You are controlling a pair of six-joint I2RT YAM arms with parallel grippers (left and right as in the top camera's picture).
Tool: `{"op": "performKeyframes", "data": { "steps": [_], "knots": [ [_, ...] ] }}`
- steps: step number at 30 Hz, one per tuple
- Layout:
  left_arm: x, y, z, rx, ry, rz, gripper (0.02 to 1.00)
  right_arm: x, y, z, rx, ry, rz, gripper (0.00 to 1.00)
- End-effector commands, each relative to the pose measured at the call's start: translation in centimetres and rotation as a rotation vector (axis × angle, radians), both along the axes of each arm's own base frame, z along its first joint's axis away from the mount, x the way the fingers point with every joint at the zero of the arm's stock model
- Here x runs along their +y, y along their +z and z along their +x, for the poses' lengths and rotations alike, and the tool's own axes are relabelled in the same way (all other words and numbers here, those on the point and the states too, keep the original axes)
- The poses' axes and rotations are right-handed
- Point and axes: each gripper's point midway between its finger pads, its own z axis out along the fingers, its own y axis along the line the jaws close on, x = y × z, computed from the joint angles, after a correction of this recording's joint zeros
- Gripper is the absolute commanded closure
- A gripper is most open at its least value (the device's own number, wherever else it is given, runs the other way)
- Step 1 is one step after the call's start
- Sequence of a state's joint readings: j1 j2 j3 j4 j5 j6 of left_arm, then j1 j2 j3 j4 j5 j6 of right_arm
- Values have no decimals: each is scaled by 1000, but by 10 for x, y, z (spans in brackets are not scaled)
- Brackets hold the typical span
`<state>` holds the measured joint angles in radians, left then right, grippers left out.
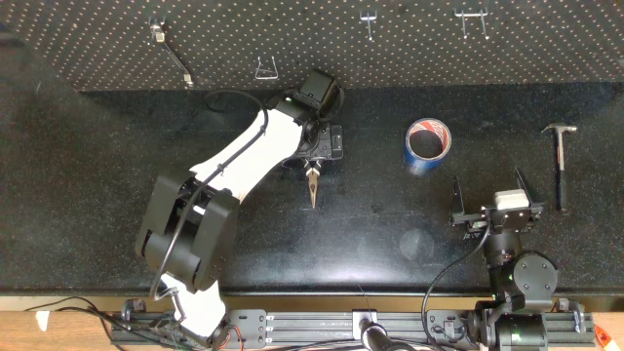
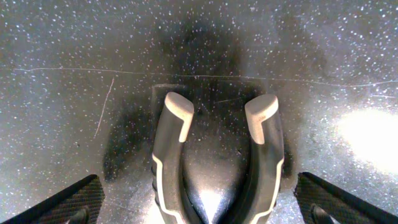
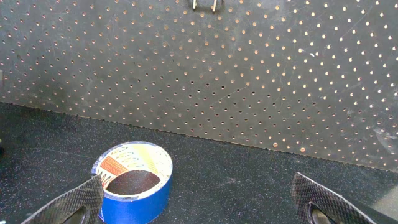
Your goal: Place Tools Onto Pegboard
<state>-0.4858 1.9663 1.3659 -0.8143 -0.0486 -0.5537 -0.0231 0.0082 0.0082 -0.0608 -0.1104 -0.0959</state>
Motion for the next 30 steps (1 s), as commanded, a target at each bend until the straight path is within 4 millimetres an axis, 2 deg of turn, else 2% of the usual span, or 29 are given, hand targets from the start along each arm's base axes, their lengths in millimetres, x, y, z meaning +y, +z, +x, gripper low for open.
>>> {"op": "performKeyframes", "data": {
  "steps": [1,30],
  "knots": [
    [0,1,9,-21,-2,15,23,3,-1,0,-1,18,-10,23],
    [-2,-4,16,-40,-5,15,38,3,-1,0,-1,18,-10,23]
  ]
}}
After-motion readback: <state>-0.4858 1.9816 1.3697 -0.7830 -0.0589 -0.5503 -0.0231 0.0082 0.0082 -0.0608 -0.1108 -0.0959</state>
